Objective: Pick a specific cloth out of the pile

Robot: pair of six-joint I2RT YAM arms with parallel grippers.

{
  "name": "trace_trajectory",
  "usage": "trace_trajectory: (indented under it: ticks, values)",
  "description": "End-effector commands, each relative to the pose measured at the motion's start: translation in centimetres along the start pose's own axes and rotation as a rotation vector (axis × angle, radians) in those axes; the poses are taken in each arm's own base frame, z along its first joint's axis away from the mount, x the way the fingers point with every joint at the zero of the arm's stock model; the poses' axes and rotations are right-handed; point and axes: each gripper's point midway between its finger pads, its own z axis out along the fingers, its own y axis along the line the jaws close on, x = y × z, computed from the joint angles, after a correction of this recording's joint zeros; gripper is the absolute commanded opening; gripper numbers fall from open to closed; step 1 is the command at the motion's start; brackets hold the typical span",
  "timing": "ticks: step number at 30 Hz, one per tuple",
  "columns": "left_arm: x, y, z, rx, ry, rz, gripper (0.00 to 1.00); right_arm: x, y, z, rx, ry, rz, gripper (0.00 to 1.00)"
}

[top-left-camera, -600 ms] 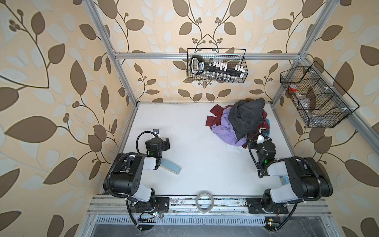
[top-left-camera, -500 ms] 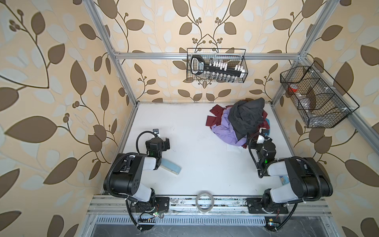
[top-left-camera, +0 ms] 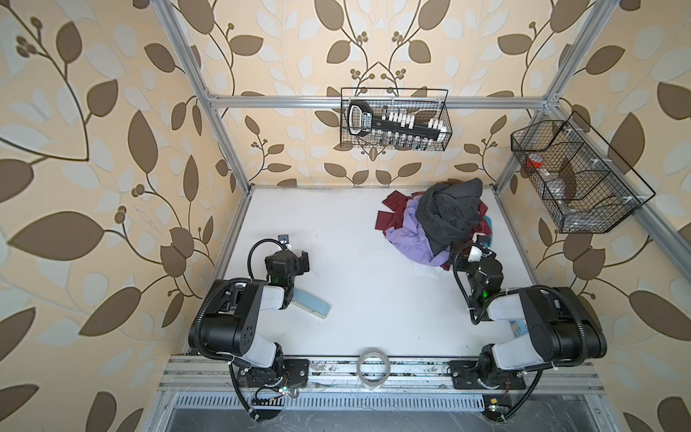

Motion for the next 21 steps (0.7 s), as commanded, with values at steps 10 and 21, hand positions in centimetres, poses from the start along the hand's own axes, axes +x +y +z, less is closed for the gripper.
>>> trace_trajectory:
  ticks: [10,21]
  values:
    - [-2.31,-0.02,0.17,0.004,-0.062,-0.028,0.99,-0.13,0.08,-0.08,-0.010,-0.011,0.013,0.99]
    - [-2.34,-0.01,0.13,0.004,-0.064,-0.028,0.99,-0.08,0.50,0.00,-0.042,-0.006,0.007,1.00]
